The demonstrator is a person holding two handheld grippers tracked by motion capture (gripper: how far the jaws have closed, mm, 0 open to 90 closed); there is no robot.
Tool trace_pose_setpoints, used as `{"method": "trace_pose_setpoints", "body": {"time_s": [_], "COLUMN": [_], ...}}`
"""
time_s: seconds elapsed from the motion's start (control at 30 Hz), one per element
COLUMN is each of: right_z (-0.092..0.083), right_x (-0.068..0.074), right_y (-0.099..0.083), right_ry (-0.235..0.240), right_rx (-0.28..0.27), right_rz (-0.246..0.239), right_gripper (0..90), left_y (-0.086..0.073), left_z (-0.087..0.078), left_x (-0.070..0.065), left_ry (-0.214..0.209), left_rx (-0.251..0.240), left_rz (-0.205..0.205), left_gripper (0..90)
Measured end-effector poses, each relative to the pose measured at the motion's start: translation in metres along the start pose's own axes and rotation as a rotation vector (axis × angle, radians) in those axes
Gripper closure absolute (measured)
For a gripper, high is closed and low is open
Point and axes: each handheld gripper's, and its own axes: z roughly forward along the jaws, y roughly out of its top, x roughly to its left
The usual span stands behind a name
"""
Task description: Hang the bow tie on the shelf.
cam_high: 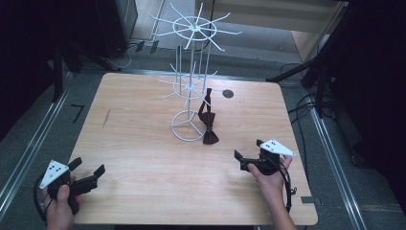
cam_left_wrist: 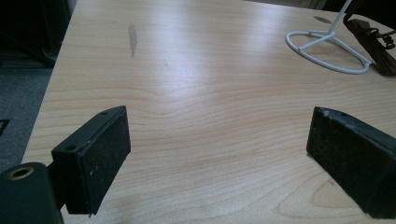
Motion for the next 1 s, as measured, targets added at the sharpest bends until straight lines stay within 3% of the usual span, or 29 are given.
{"method": "trace_pose_setpoints", "body": {"time_s": [0.2,0.63,1.0], "right_z": [-0.009,-0.047,-0.086], "right_x": [-0.006,-0.036,-0.068], "right_y": [-0.011,-0.028,-0.051], "right_ry": [-0.018,-0.071,-0.158], "right_rx": [0.006,-0.010,-0.027], "right_rz": [0.000,0.051,0.106], "right_gripper": [0.0,0.0,0.0], "left_y": [0.000,0.000,0.000], "left_z": [0.000,0.000,0.000], "left_x": [0.000,0.000,0.000], "left_ry": [0.001,0.002,0.006], "left_rx": [0.001,0.001,0.000], "left_rz": [0.003,0.006,0.001], "left_gripper": [6.8,6.8,6.8]}}
